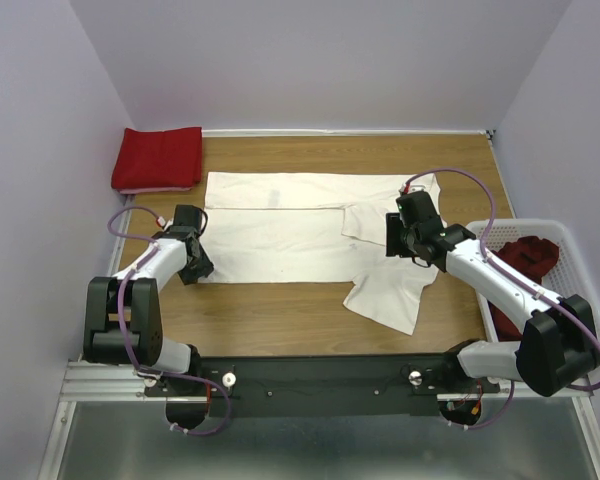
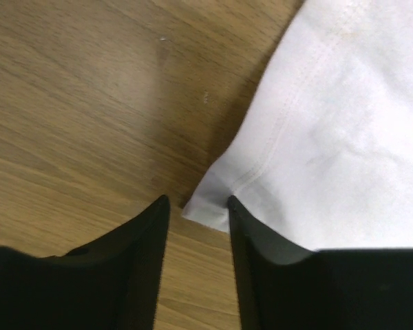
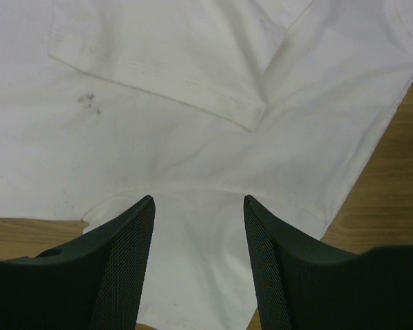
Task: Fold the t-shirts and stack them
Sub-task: Fold the tshirt
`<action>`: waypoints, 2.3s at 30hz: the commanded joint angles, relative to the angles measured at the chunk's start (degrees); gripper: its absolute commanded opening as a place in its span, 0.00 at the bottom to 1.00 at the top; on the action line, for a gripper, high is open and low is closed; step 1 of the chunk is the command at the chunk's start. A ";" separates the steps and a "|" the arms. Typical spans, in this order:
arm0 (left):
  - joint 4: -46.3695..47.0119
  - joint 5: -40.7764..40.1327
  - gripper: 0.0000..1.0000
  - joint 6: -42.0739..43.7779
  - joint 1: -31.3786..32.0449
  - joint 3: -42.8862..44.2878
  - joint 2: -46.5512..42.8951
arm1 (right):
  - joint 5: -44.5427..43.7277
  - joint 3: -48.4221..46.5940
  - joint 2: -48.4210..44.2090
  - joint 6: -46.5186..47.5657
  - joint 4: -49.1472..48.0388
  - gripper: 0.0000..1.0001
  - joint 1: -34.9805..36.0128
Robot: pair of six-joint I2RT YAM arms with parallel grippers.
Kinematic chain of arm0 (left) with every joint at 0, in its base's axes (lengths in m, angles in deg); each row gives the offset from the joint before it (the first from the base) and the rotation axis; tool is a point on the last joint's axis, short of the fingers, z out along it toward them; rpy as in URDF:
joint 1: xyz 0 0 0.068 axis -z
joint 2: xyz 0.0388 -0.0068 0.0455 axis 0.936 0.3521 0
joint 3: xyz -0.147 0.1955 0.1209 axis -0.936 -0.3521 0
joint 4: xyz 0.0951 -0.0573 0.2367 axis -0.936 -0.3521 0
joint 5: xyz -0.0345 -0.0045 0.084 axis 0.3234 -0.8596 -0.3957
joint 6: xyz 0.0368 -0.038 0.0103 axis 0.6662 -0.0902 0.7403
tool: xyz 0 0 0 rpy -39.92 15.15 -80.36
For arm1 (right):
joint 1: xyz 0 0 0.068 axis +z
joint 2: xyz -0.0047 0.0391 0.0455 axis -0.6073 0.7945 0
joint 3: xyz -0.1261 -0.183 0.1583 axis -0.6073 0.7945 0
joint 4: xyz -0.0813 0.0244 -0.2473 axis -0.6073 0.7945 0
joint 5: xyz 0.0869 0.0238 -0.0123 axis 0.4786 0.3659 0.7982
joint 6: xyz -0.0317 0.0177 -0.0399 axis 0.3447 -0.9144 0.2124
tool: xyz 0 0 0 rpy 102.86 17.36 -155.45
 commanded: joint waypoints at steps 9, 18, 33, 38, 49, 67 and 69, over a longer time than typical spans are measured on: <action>-1.51 0.00 0.10 -1.93 0.59 -1.44 0.08 | -1.49 1.17 -0.54 -0.13 -0.92 0.62 -0.25; -4.07 -3.87 0.00 0.53 -1.60 4.46 -2.39 | -2.63 1.70 -1.07 -1.88 0.31 0.62 -0.25; 1.99 6.15 0.00 7.74 -7.84 5.86 -2.30 | -0.36 3.36 0.78 -15.68 10.16 0.60 -4.81; 4.10 9.57 0.00 9.05 -7.84 5.25 -1.86 | 3.60 7.93 -0.36 -19.90 9.55 0.56 -10.87; 5.16 10.63 0.00 9.76 -7.93 4.90 -2.74 | 4.40 13.56 -1.24 -23.24 5.16 0.53 -14.93; 4.90 10.63 0.00 9.85 -8.37 4.81 -3.62 | 6.95 12.25 -7.84 -25.09 2.07 0.50 -16.95; 4.99 10.54 0.00 9.85 -8.37 4.89 -3.62 | 6.16 12.33 -7.31 -25.35 1.98 0.50 -16.86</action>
